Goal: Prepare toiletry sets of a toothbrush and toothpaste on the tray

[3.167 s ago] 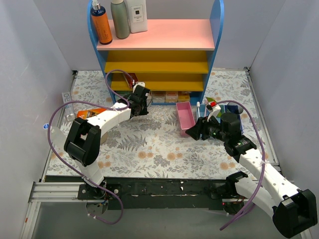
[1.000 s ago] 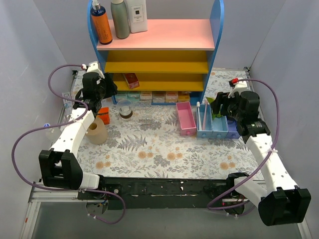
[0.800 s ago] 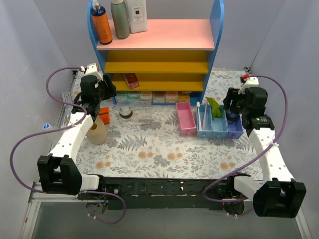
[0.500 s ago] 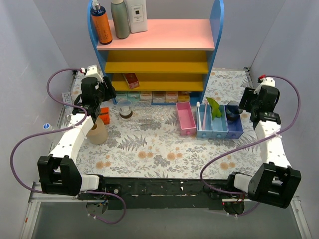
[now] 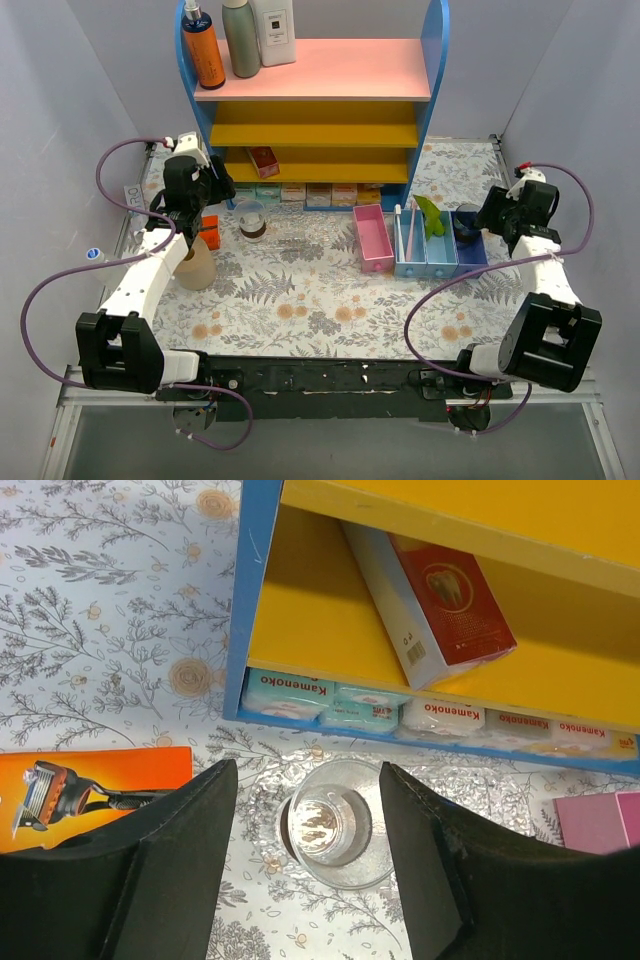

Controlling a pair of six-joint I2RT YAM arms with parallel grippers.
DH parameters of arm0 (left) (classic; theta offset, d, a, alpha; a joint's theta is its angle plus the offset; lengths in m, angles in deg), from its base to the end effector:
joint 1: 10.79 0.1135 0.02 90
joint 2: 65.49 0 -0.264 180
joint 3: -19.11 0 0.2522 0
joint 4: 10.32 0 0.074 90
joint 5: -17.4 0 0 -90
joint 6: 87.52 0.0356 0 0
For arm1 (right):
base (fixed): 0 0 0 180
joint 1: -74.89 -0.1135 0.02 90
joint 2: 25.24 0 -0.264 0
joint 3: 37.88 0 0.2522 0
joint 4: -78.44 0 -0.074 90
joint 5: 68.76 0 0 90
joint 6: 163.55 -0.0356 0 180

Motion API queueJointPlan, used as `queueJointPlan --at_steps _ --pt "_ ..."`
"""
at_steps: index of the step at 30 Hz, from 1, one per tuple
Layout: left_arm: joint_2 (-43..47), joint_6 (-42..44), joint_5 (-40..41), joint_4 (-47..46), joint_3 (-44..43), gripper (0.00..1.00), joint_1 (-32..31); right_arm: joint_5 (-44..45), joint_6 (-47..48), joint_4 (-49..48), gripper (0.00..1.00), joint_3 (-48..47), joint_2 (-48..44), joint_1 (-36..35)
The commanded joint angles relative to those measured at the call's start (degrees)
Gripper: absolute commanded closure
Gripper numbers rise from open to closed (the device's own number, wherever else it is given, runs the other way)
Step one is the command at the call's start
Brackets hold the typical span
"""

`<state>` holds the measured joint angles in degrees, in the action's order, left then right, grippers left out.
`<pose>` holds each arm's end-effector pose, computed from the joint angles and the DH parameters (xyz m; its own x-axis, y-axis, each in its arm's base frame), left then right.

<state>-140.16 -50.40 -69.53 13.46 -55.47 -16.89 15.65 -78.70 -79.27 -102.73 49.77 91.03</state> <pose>0.3011 -0.0303 0.3234 -0.2886 -0.7699 -0.5691 -0.2862 0.6366 -0.7161 0.2817 -0.0779 0.2653 -0.4956 0.2364 -0.8358 0.2432 0.9615 0.1278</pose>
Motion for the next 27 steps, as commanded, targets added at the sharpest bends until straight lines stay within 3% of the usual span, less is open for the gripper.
queueJointPlan --at_steps 1,15,27 --pt "0.06 0.76 -0.61 -0.79 0.7 0.41 -0.04 -3.73 -1.44 -4.22 0.37 0.64 1.72 0.47" --pt "-0.65 0.94 -0.79 -0.44 0.61 0.41 -0.04 -3.47 -1.88 -4.49 0.45 1.7 5.07 0.38" --pt "-1.18 1.03 -0.87 -0.35 0.35 0.41 -0.04 -2.94 -3.29 -5.28 0.62 1.87 5.77 0.38"
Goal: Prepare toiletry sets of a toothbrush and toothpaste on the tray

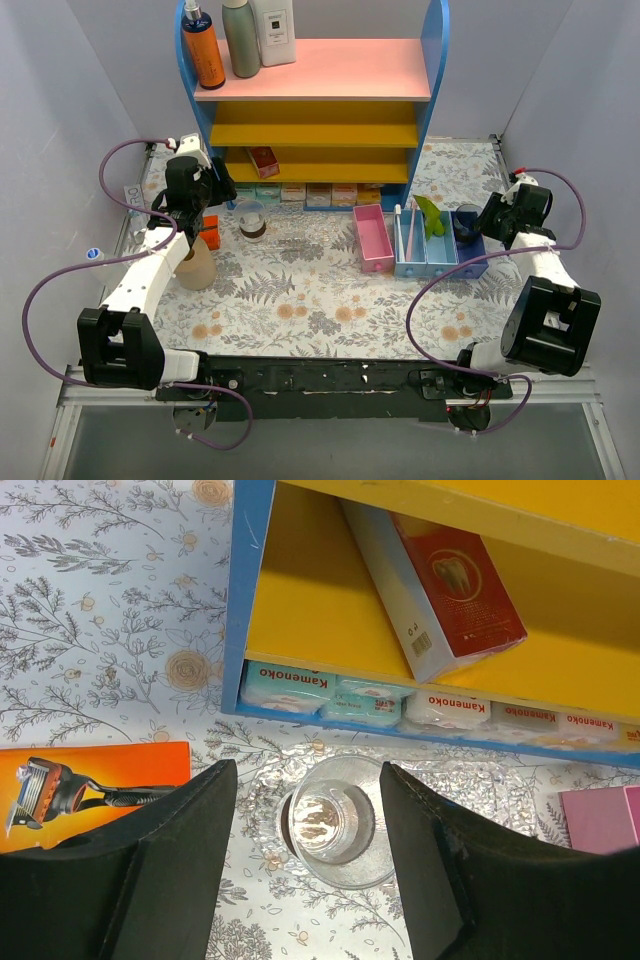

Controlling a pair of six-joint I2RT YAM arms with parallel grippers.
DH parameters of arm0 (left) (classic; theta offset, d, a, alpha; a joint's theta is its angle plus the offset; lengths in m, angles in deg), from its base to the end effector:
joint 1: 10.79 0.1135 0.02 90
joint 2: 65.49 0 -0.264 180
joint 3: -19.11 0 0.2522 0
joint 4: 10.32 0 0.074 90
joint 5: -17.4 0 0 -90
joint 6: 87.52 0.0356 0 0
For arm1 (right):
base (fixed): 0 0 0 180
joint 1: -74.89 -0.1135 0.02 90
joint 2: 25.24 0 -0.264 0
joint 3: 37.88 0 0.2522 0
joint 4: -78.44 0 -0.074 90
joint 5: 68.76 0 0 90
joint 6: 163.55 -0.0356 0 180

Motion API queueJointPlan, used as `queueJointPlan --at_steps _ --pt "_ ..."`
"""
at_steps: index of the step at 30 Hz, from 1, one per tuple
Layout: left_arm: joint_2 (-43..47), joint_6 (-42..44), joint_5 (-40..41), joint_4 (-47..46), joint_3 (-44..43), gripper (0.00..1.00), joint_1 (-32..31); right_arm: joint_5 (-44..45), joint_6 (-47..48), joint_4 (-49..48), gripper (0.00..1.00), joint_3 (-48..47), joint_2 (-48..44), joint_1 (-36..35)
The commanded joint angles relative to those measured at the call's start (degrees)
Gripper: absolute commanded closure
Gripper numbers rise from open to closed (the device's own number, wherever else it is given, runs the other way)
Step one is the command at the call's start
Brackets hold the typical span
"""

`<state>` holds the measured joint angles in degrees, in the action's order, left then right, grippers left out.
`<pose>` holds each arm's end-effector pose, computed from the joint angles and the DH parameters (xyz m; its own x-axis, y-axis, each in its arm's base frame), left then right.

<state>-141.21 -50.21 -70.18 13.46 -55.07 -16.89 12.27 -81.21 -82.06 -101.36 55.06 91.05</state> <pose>0.3045 -0.0310 0.3157 -0.3120 -0.7658 -0.5623 -0.2969 0.6408 -0.7080 0.2944 -0.0795 0.2361 -0.5433 0.2945 -0.7862 0.2287 0.9530 0.1989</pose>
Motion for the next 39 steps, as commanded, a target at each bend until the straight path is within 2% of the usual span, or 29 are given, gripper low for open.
queueJointPlan --at_steps 1,6,10,14,39 --pt "-0.13 0.66 -0.22 -0.35 -0.05 0.41 -0.04 0.36 -0.86 -2.4 0.64 0.49 0.57 0.45" --pt "-0.13 0.65 -0.31 -0.27 -0.04 0.41 -0.04 0.36 -1.13 -2.31 0.72 0.14 0.65 0.36" --pt "-0.04 0.74 -0.31 -0.18 -0.05 0.41 -0.04 0.1 -1.39 -1.61 0.88 -0.38 0.66 0.45" --pt "0.14 0.74 -0.22 -0.27 0.04 0.41 -0.04 -0.08 -1.92 -1.26 0.99 -0.82 0.39 0.45" --pt "0.49 0.66 -0.92 -0.09 -0.13 0.4 -0.04 -1.22 -2.45 0.76 0.99 -4.51 -9.8 0.36"
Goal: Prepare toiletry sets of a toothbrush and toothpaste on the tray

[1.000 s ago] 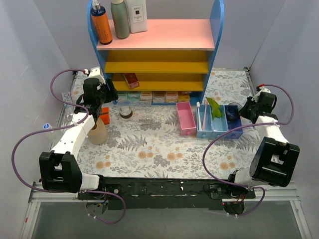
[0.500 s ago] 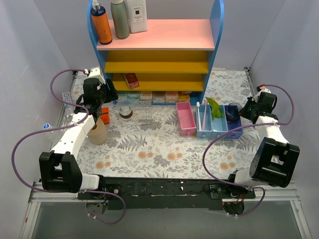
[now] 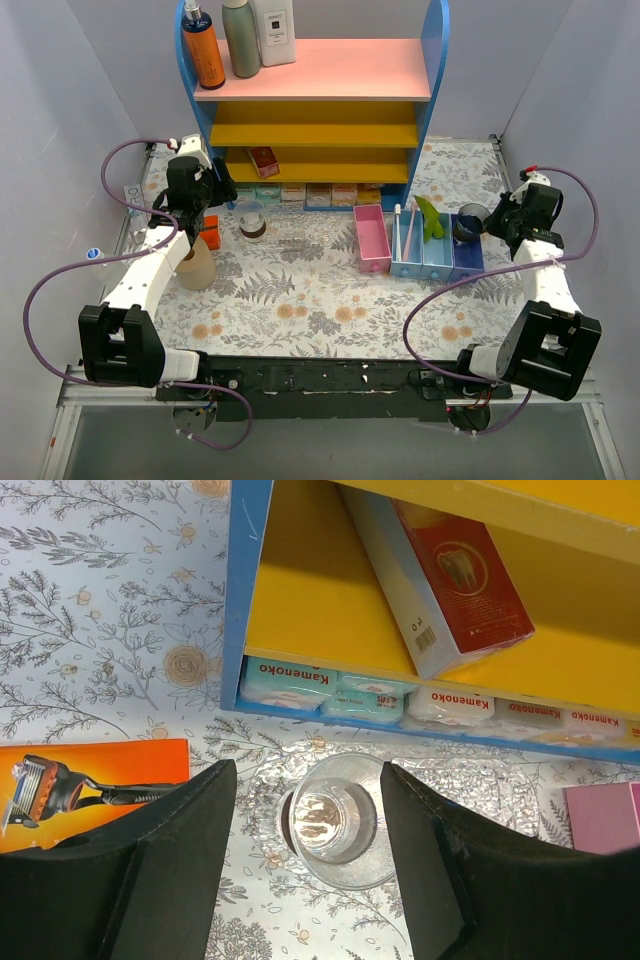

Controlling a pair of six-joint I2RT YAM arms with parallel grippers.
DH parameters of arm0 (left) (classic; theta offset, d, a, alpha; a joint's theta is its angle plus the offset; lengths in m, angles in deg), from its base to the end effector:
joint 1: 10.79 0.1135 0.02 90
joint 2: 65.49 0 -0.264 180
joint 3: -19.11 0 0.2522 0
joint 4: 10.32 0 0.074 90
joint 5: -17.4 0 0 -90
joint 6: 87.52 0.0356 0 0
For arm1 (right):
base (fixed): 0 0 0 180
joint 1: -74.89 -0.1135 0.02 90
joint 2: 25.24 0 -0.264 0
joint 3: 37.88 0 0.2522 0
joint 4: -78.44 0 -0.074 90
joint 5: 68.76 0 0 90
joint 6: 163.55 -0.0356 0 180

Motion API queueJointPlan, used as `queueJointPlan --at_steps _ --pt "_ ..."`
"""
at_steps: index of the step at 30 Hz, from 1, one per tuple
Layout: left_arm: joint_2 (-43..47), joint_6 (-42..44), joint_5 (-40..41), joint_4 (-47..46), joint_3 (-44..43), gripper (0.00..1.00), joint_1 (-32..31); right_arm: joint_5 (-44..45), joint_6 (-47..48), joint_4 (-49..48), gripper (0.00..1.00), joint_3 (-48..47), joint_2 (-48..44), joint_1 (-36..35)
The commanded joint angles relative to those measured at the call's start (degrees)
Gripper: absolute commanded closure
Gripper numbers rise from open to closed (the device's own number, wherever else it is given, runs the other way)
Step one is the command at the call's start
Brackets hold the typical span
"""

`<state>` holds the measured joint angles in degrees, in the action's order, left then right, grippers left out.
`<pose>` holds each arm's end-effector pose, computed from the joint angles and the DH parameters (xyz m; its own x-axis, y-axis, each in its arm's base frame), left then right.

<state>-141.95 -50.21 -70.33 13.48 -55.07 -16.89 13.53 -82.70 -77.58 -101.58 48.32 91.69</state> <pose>0.3070 -0.0314 0.3120 -0.3213 -0.7649 -0.5583 -0.3048 0.6417 -0.7038 0.2738 -0.0777 0.2627 -0.4977 0.3149 -0.8081 0.2622 0.9428 0.2058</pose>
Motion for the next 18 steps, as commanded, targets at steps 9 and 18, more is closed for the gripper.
queueJointPlan --at_steps 9,18 --pt "1.32 0.74 -1.12 -0.2 -0.13 0.41 -0.04 -4.33 -1.22 -2.14 0.99 -5.61 -6.14 -0.27" --pt "1.32 0.65 -1.91 -0.2 -0.13 0.41 -0.04 -8.29 -0.78 -0.11 0.99 -8.07 -9.13 -0.8"
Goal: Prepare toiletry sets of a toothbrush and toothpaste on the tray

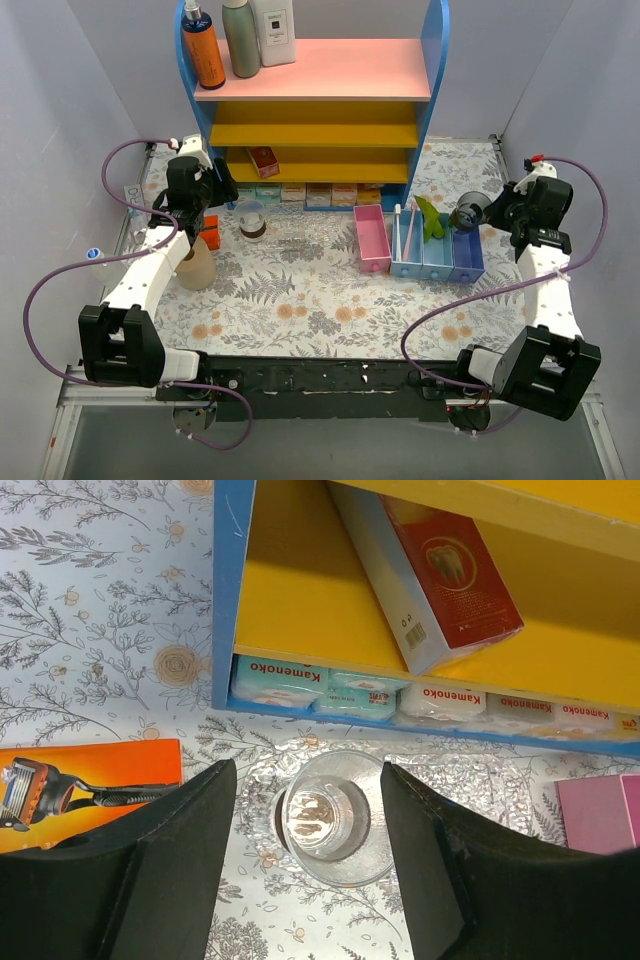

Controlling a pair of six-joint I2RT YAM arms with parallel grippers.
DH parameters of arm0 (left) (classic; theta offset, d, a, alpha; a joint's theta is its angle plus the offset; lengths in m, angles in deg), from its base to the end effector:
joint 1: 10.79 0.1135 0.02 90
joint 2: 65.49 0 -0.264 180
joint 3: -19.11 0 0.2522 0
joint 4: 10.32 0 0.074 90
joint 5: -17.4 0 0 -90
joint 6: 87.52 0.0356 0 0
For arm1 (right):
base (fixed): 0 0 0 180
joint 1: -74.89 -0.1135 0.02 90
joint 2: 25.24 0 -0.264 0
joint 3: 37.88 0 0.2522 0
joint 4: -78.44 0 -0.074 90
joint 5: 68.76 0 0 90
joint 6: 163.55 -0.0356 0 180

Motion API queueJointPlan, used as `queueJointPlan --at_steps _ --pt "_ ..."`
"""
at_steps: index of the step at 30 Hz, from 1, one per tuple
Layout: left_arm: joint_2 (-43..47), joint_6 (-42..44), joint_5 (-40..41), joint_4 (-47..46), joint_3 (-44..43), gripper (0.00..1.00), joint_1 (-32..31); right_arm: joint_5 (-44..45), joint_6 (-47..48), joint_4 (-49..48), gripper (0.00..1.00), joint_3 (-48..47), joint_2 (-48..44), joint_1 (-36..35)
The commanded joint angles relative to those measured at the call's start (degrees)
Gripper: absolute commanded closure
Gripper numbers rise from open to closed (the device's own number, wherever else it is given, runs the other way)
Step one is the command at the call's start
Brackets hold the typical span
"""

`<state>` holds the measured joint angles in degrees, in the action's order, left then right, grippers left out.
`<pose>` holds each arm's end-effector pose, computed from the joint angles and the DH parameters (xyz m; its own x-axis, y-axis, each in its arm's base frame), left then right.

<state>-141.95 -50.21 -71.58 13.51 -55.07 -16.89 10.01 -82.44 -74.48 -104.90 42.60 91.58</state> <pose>0.3069 -0.0322 0.3119 -0.3371 -0.7637 -0.5505 -0.2933 0.6408 -0.7095 0.2595 -0.0706 0.3034 -0.4248 0.2856 -0.8591 0.1847 0.9563 0.2266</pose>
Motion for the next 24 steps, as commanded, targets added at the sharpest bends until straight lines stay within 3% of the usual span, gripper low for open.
queueJointPlan --at_steps 1,14,24 --pt "1.32 0.65 -0.66 -0.13 -0.13 0.41 -0.04 -5.21 -1.22 -3.04 0.99 -5.01 -3.58 -1.13" --pt "1.58 1.09 -0.4 -0.22 -0.05 0.41 -0.04 -7.06 -2.01 1.88 0.99 -12.74 -8.33 -6.05" --pt "2.02 1.45 -0.05 -0.48 0.31 0.41 -0.04 -0.82 -4.73 1.01 0.99 -14.69 -8.68 -21.77"
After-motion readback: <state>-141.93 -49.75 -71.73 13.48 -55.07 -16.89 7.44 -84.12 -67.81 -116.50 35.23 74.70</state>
